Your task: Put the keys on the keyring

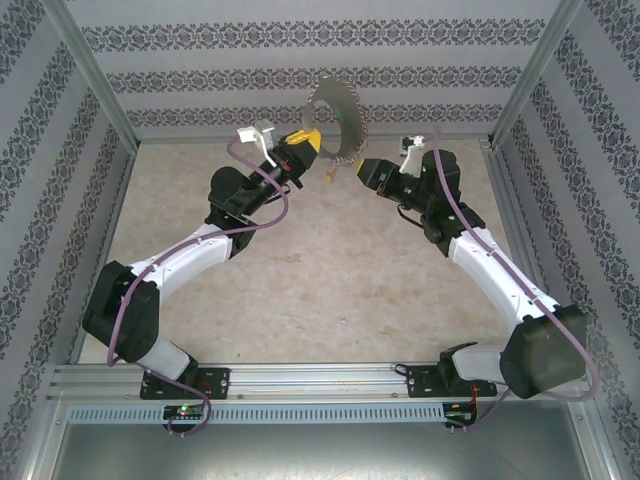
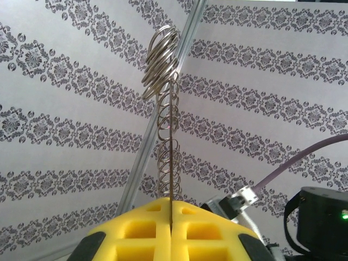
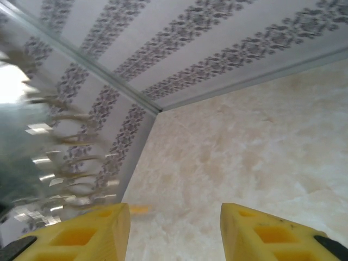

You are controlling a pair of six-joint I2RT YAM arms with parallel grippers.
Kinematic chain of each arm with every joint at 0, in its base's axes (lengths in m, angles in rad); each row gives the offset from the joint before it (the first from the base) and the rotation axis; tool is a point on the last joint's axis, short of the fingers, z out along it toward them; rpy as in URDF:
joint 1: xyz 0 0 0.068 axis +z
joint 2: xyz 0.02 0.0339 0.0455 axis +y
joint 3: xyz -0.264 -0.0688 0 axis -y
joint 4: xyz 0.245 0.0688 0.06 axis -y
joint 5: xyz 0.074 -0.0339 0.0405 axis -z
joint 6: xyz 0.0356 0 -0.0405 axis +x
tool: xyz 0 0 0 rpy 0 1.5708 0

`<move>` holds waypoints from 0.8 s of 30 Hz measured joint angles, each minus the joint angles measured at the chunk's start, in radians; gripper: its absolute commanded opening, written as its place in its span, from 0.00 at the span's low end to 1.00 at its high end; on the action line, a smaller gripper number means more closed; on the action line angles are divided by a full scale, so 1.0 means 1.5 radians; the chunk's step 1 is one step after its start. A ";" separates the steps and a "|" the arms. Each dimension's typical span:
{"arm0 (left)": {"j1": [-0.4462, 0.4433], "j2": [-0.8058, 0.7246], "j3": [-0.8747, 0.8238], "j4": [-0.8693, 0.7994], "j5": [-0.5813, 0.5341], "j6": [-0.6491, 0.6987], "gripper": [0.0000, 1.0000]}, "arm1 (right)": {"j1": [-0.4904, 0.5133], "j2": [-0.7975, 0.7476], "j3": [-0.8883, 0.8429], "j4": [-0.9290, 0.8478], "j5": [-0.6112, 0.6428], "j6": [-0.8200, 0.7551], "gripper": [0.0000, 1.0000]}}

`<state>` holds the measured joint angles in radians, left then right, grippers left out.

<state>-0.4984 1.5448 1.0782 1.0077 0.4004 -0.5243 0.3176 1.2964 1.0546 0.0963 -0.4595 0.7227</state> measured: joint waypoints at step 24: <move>-0.008 0.005 0.038 -0.029 0.027 -0.003 0.00 | -0.101 -0.156 -0.211 0.124 -0.171 -0.104 0.60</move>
<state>-0.5110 1.5524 1.1358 0.9646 0.4416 -0.5293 0.1661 1.0622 0.7380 0.2825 -0.7166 0.5663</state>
